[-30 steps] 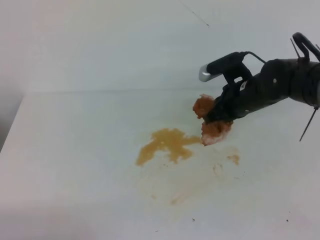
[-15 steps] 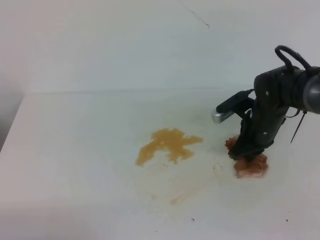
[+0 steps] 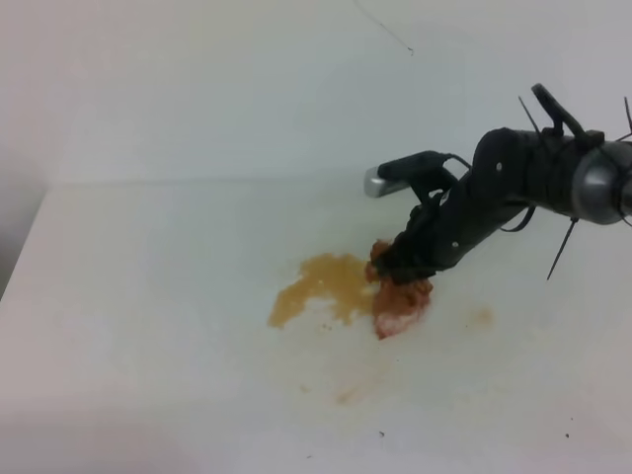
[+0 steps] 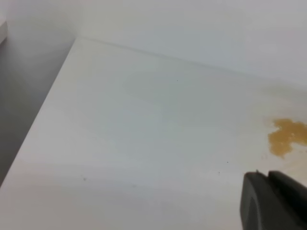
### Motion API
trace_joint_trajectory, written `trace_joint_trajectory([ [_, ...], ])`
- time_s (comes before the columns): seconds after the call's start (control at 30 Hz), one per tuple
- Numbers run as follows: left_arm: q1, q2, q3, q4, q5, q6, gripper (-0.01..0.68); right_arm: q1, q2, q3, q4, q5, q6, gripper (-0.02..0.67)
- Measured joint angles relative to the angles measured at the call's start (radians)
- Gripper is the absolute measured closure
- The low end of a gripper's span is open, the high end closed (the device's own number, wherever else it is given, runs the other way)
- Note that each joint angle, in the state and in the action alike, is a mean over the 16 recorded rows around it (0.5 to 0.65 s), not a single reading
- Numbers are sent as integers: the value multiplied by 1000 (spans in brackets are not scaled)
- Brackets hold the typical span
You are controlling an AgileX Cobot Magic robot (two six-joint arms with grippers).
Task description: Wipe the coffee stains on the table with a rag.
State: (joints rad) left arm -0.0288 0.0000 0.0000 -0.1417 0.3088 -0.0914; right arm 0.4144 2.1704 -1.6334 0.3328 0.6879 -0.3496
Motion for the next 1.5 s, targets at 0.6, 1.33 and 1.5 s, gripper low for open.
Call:
trace_joint_trajectory([
  [0.6,0,0,0,0,0,0,675,59,220,-334,48,64,40,606],
  [1.33,0,0,0,0,0,0,675,214,282,-451,-53,237,50,608],
  [1.5,0,0,0,0,0,0,675,197,282,-451,-145,266,96,608],
])
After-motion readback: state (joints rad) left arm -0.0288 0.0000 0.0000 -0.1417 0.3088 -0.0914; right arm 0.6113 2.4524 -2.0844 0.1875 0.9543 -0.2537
